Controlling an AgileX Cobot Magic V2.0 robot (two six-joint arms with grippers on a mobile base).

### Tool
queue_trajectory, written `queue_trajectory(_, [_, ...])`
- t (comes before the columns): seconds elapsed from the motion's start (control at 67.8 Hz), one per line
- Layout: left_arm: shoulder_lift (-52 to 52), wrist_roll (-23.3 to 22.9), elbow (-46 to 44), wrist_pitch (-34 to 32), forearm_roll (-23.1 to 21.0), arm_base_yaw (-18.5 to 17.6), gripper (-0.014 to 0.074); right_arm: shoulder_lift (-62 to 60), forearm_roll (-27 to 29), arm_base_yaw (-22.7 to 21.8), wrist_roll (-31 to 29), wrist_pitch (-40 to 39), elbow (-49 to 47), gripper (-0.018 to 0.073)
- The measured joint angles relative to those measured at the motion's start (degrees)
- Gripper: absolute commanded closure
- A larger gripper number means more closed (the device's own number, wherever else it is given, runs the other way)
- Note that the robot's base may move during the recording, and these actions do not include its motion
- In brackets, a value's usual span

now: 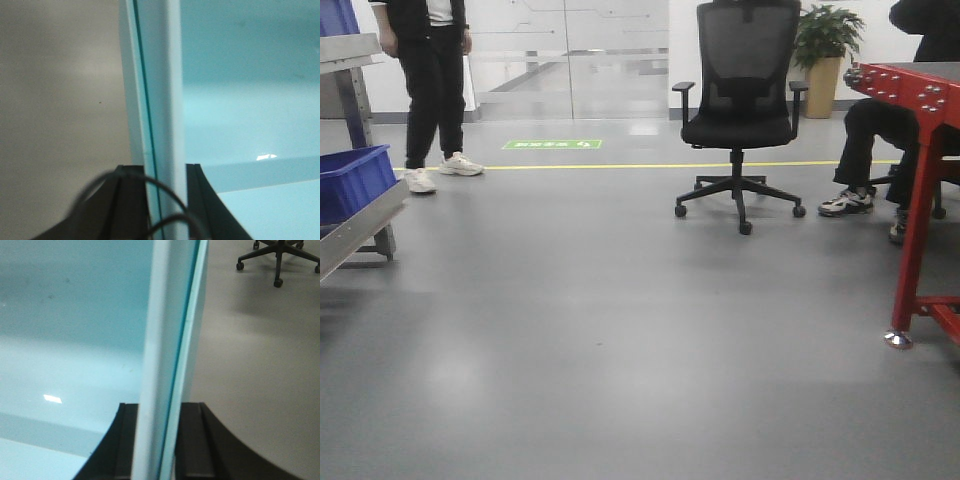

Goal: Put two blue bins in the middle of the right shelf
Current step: 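Keep clamping the light blue bin while the base drives across the floor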

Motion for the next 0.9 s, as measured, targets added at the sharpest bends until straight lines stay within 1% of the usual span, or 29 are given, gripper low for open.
queue_trajectory(0.9, [0.1,0.0,0.0,-0.25,0.41,0.0,0.0707,0.0,0.0,0.0,0.0,-0.37,0.0,0.0712])
